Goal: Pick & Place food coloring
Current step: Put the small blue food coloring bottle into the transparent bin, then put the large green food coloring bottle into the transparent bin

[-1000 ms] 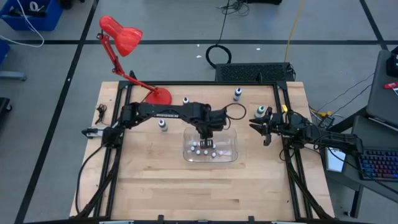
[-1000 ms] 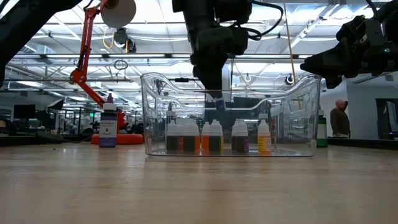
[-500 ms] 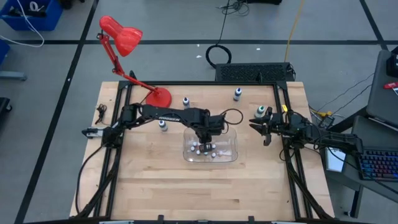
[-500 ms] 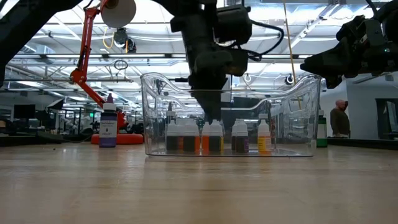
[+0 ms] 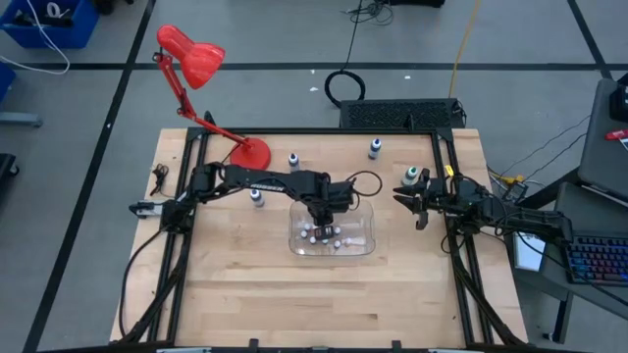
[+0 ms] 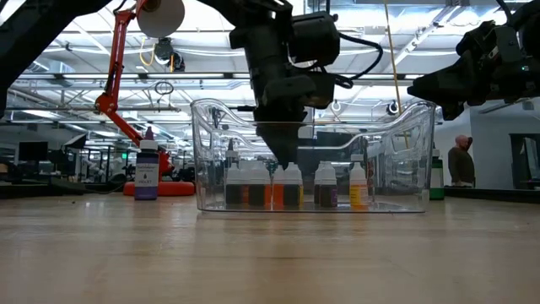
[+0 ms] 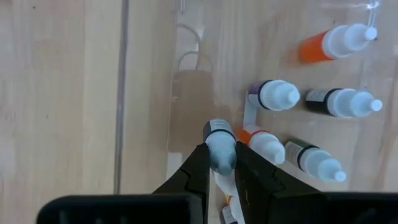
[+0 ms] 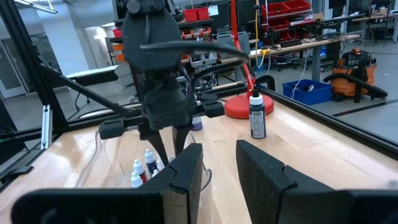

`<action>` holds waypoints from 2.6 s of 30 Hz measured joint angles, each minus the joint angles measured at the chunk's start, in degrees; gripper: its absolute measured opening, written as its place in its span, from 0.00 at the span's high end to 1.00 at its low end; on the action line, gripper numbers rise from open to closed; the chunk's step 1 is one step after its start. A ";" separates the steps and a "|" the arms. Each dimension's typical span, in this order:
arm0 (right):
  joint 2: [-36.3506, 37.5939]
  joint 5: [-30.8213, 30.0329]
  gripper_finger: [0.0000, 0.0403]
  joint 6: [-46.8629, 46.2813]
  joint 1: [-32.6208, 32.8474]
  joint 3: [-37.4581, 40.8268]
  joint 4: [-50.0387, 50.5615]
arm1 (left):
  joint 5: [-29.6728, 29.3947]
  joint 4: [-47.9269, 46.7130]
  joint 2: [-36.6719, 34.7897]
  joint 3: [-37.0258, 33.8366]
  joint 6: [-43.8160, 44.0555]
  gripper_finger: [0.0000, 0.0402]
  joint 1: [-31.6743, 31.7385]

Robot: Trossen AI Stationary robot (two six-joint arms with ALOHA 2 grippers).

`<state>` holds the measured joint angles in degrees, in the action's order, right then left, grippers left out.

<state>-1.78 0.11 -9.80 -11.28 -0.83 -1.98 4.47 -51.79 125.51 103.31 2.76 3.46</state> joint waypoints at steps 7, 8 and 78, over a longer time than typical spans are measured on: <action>-0.01 -0.01 0.78 -0.01 0.01 -0.01 0.00 | 0.00 1.77 0.00 0.02 0.86 0.86 0.02; 0.00 0.00 0.78 0.00 0.00 0.00 0.00 | -0.02 1.75 0.00 0.02 0.76 0.85 0.00; -0.02 -0.01 0.78 -0.01 0.01 0.00 0.00 | -28.75 35.48 -57.76 -50.97 2.18 0.64 -14.45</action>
<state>-1.80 0.10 -9.82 -11.27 -0.83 -1.98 -24.28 -16.32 67.76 52.34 4.95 -10.98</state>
